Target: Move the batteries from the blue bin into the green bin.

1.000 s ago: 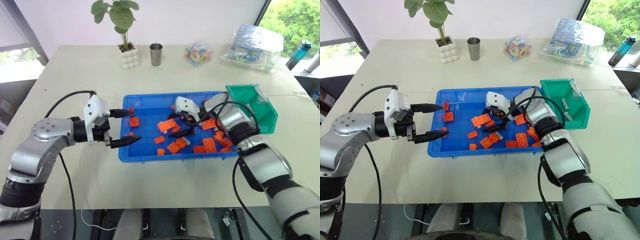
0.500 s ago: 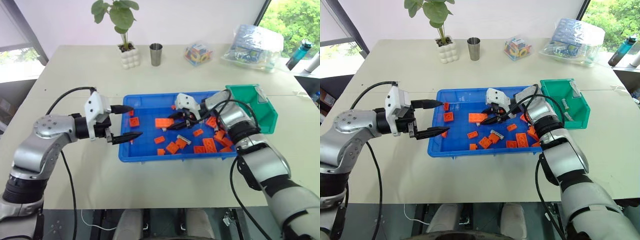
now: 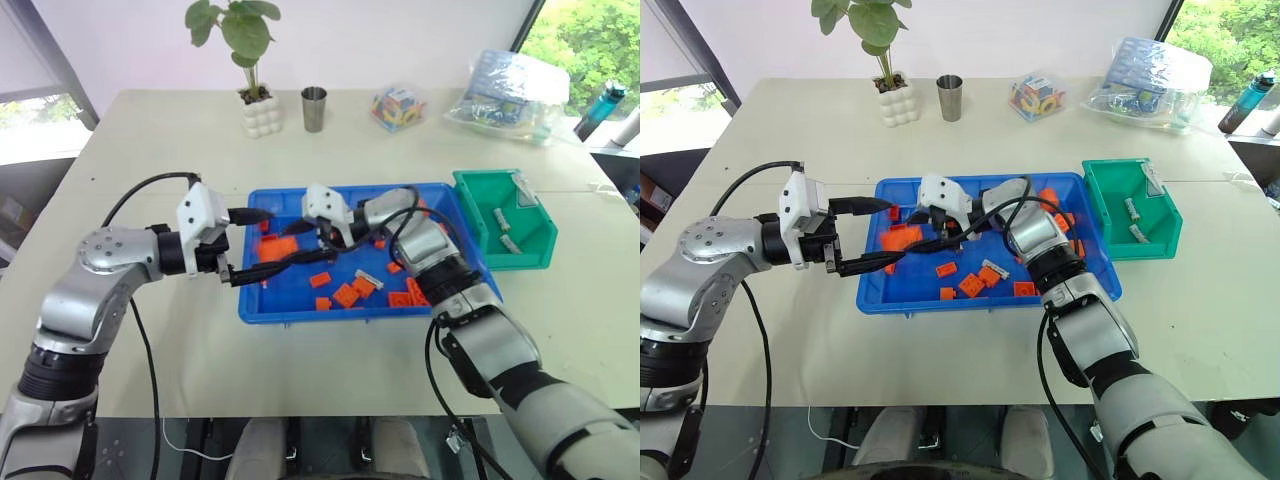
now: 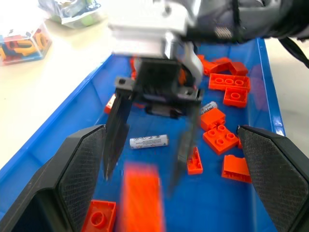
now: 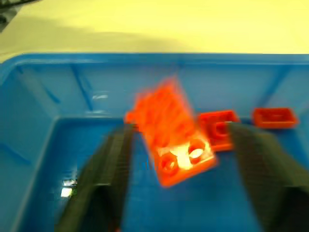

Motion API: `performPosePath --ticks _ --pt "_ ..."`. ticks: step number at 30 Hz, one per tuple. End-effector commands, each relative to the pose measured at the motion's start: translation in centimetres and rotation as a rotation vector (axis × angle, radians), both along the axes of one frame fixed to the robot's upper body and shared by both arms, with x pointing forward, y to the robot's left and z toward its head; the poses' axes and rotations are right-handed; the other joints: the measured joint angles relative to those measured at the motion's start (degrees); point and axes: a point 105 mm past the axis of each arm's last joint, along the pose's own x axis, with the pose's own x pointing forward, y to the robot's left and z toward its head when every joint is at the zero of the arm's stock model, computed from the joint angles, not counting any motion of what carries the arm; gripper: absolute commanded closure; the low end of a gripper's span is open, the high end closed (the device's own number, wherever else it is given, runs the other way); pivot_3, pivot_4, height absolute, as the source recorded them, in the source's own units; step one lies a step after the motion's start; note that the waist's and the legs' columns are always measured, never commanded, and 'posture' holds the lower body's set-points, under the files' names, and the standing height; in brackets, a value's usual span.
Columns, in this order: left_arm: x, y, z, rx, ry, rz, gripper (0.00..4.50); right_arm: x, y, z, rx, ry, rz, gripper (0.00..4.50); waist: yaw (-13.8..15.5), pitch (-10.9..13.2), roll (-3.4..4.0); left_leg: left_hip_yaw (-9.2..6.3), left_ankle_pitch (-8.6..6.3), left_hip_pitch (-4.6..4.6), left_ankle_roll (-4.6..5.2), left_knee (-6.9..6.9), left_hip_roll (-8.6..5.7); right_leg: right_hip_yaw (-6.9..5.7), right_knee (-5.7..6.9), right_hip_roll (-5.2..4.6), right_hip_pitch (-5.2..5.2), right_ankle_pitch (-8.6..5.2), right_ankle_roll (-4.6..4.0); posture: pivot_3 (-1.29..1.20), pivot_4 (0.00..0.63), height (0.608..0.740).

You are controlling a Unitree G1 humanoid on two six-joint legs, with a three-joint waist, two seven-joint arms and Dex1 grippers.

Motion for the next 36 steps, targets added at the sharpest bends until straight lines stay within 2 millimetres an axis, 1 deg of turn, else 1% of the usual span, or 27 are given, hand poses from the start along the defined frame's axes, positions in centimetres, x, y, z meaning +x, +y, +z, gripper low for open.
performPosePath --ticks 1,4,6,9,13,17,20,28,31,36 --pt "0.0 -0.1 1.1 -0.006 -0.049 -0.008 0.00 -0.5 -1.1 1.8 -0.014 -0.037 0.059 0.06 0.0 0.0 0.00 -0.01 0.00 0.00 0.00 0.00 -0.01 0.00 0.00 0.00 0.00 0.00 0.00 0.00 0.150 0.691" --pt "0.1 -0.2 1.2 -0.006 -0.051 -0.010 0.00 -0.7 -2.4 1.9 -0.044 -0.035 0.119 0.06 -0.1 0.0 0.00 -0.05 0.00 0.00 0.00 0.00 -0.03 0.00 0.00 0.00 0.02 0.00 0.00 0.00 0.150 0.691" --pt "0.1 -0.3 1.3 -0.009 -0.054 -0.012 0.00 -0.5 -2.9 1.8 -0.050 -0.024 0.140 0.06 -0.4 0.0 0.00 -0.05 0.00 0.00 0.00 -0.01 -0.02 0.00 0.00 0.02 0.01 0.00 0.00 0.00 0.150 0.691" --pt "0.2 -0.5 1.4 -0.011 -0.058 -0.014 0.00 0.2 -3.1 1.4 -0.059 -0.014 0.135 0.06 -0.5 0.0 0.00 -0.04 0.01 0.00 -0.01 -0.03 -0.01 -0.01 0.00 0.03 -0.02 0.00 0.00 0.00 0.150 0.691" --pt "0.0 -0.4 1.5 -0.010 -0.064 -0.009 0.00 1.3 -2.9 0.5 -0.080 -0.043 0.110 0.06 -0.6 0.0 0.00 -0.05 0.01 0.00 -0.01 -0.04 0.00 -0.02 0.00 0.02 -0.02 0.00 0.00 0.00 0.150 0.691" --pt "-0.2 0.0 1.6 -0.010 -0.066 0.010 0.00 2.2 -2.8 0.6 -0.071 -0.068 0.080 0.06 -0.4 0.0 0.00 -0.07 0.01 0.00 -0.02 -0.02 -0.02 -0.03 0.00 0.00 0.01 0.00 0.00 0.00 0.150 0.691" --pt "-0.4 0.1 1.5 -0.009 -0.063 0.021 0.00 2.4 -3.4 0.2 -0.109 -0.098 0.096 0.06 -0.4 0.0 0.00 -0.10 0.01 0.00 -0.02 -0.02 -0.03 -0.03 0.00 0.00 0.02 0.00 -0.01 0.00 0.150 0.691" --pt "-0.8 0.3 1.4 -0.007 -0.056 0.035 0.00 3.6 -4.1 1.3 -0.122 -0.117 0.044 0.06 -0.6 0.0 0.03 -0.13 0.01 0.00 -0.03 -0.03 -0.03 -0.03 0.00 0.01 0.01 -0.01 -0.01 0.00 0.150 0.691" --pt "-0.8 0.3 1.4 -0.005 -0.057 0.035 0.00 4.0 -4.9 0.6 -0.179 -0.161 0.018 0.06 -0.5 0.0 0.03 -0.14 0.01 0.00 -0.03 -0.03 -0.03 -0.03 0.00 0.00 0.02 -0.01 -0.01 0.00 0.150 0.691" --pt "-0.6 0.1 1.6 -0.008 -0.062 0.032 0.00 3.9 -5.7 -0.6 -0.256 -0.204 0.037 0.06 -0.5 0.0 0.03 -0.14 0.01 0.00 -0.03 -0.03 -0.06 -0.03 0.00 0.00 0.02 -0.01 -0.01 0.00 0.150 0.691"
